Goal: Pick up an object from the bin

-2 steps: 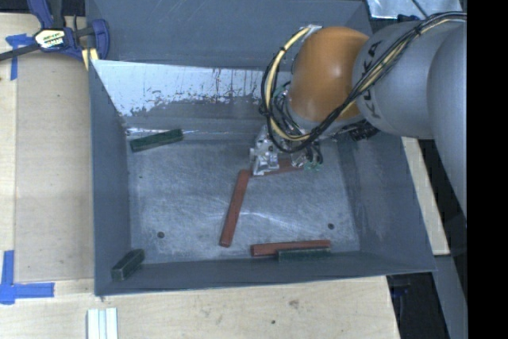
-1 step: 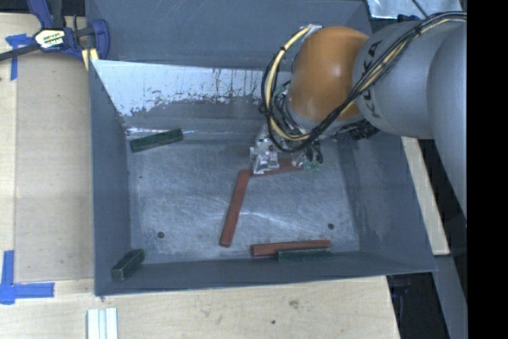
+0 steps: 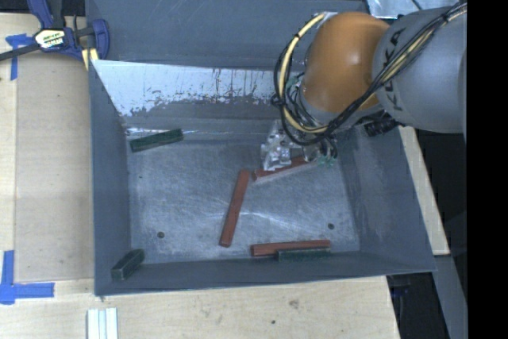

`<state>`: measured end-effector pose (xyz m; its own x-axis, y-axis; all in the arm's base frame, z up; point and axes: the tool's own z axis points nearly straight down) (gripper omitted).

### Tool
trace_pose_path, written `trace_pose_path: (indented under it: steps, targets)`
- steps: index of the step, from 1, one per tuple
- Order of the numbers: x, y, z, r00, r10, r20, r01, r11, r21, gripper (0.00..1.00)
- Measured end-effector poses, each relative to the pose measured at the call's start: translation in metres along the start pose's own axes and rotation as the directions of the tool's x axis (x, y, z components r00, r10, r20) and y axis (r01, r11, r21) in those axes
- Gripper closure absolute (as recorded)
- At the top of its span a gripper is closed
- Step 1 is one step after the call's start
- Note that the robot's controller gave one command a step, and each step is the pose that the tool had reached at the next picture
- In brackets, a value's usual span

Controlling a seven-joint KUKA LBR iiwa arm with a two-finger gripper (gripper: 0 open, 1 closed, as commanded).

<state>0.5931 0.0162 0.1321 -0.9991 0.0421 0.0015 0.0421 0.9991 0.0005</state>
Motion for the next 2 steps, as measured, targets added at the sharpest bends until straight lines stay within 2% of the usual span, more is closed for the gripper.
trace_pose_path:
  steps: [1,2]
  targets:
    - [0.0019,-0.0655,-0.0251,0.994,-0.110,0.004,0.110,0.994,0.001,0.00]
    - [0.0019,-0.0653,-0.0251,0.994,-0.109,0.004,0.109,0.994,0.001,0.00]
